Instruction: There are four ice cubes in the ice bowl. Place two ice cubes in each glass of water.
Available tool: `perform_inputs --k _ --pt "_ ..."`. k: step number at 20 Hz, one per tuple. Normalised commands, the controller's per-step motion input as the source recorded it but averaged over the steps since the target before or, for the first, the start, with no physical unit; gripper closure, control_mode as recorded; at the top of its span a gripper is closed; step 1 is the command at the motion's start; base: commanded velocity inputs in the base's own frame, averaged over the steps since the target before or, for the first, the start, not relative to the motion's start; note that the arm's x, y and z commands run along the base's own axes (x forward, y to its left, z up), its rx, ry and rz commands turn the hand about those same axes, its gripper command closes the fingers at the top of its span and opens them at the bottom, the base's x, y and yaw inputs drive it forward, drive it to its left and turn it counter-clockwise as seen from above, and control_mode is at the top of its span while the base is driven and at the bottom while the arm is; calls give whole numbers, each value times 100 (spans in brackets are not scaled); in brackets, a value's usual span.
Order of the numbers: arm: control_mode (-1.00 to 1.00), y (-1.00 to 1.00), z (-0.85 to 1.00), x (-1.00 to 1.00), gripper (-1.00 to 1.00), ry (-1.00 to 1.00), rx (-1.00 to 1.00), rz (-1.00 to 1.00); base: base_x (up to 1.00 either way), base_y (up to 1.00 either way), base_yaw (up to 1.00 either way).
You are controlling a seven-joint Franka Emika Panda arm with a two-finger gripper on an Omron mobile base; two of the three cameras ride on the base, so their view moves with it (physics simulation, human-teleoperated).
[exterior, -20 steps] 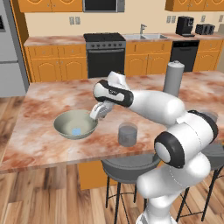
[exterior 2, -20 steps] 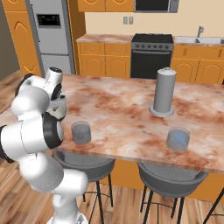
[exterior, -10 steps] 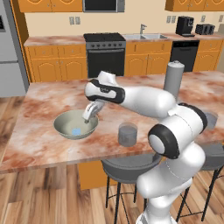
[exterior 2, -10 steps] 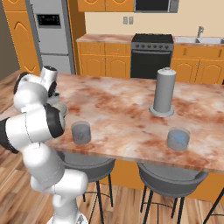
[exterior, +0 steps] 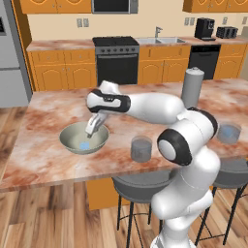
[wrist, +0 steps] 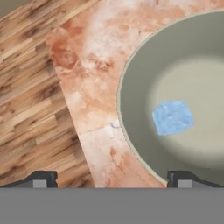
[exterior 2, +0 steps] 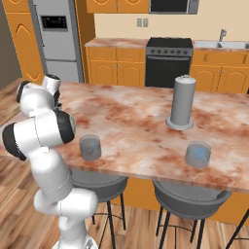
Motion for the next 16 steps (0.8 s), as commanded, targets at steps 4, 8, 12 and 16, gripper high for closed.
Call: perform_inputs --k 4,8,12,16 --pt "-100 9 -37 17 -100 0 0 5 0 0 0" --pt "-100 0 -38 26 -100 0 0 3 0 0 0" --pt "-100 0 -26 32 -100 0 0 2 0 0 0" --pt "-100 7 -22 32 -100 1 0 1 0 0 0"
